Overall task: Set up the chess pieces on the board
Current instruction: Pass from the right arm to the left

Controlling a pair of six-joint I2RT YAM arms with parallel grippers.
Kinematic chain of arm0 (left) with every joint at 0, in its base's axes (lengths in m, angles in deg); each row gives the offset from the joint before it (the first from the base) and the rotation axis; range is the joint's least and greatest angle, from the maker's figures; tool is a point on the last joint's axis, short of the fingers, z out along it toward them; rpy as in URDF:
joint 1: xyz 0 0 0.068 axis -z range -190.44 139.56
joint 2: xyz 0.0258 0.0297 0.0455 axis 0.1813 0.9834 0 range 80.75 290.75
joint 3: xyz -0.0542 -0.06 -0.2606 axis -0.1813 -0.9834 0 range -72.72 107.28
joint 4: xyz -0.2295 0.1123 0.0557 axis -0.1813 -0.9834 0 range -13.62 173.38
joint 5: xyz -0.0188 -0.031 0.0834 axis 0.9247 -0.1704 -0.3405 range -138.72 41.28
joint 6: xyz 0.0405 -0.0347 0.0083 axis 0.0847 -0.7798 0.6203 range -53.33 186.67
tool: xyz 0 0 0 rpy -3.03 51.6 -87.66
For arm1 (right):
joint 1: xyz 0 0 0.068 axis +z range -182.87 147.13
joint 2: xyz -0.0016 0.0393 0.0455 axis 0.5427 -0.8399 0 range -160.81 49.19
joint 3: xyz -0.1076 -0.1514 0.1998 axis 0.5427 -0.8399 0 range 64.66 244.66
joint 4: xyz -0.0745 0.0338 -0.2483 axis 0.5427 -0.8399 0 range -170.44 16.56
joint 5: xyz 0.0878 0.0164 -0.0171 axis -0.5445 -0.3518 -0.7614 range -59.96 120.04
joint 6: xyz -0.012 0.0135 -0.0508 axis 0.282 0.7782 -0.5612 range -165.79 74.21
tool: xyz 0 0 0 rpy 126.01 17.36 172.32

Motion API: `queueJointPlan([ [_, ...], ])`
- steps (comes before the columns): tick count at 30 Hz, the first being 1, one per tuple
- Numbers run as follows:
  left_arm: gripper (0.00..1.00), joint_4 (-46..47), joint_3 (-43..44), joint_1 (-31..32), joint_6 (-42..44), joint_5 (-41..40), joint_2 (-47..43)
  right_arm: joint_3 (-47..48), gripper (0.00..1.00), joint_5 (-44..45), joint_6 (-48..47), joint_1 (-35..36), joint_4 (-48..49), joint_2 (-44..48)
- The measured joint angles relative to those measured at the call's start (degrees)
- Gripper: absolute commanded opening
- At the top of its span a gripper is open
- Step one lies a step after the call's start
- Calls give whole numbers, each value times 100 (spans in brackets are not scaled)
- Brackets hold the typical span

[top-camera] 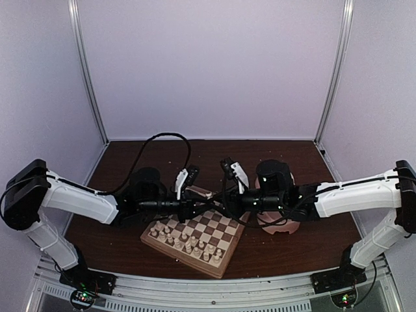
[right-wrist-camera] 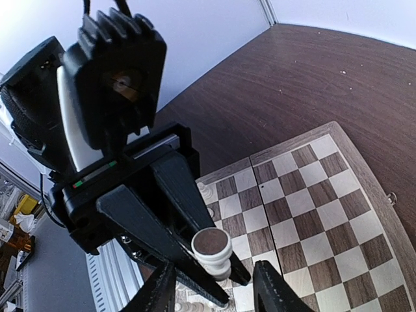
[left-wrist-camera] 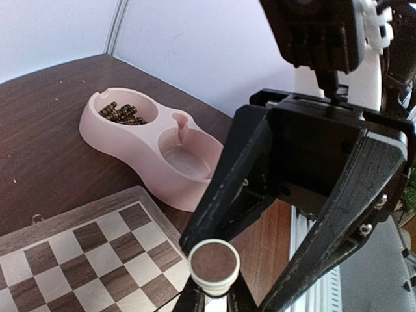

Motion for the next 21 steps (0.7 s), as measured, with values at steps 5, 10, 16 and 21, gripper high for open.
queueJointPlan([
  [5,6,-890,238,240,745,-575,-210,107,42,2,17,-24,-350,33],
  [10,6,-1244,297,363,1093,-852,-240,118,42,-63,57,-46,-540,33],
  [16,6,-1392,299,422,1241,-870,-240,107,45,-33,140,-79,-527,101],
  [21,6,-1408,302,479,1290,-848,-240,20,42,105,144,-142,-413,457],
])
